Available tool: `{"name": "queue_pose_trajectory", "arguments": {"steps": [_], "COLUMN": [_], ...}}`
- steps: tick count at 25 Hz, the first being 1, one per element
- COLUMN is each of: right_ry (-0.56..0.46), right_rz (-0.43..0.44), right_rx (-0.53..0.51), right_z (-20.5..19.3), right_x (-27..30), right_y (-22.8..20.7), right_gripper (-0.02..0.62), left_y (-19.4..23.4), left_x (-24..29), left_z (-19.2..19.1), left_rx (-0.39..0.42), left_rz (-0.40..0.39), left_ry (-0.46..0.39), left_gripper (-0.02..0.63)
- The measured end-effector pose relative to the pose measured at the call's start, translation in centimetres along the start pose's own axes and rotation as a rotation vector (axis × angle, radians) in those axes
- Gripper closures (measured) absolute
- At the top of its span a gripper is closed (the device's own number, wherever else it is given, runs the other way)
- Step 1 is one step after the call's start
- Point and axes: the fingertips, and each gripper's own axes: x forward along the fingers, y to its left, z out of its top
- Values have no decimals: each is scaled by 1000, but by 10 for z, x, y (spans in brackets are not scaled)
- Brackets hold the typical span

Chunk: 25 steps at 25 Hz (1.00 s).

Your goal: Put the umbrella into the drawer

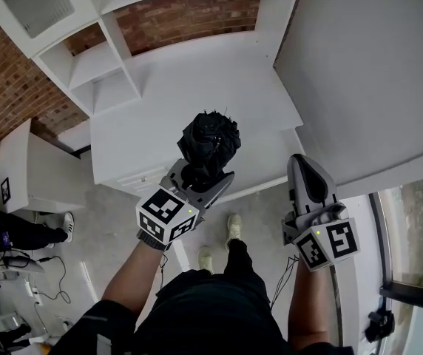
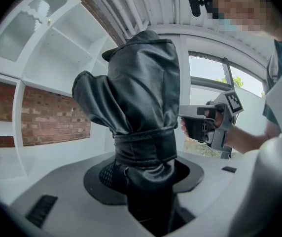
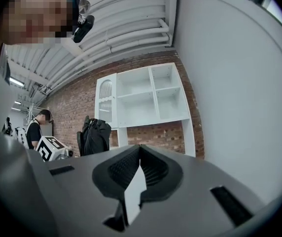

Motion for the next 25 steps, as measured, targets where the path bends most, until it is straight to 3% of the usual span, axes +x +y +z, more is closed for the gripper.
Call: {"name": "queue_pose_trajectory", "arguments": {"steps": [8, 25], "right_ry": [37, 177], "right_rz": [38, 71], "right_rx": [38, 84], "right_z": [-34, -146], "right_x": [50, 121], "right_y": [-52, -124], "right_gripper": [591, 591], "left_y": [27, 73], "left_x": [69, 166], "left_z": [-51, -219], "left_rx": [20, 29], "left_rz": [-14, -62], "left_ry": [123, 437], "left_gripper": [396, 396]}}
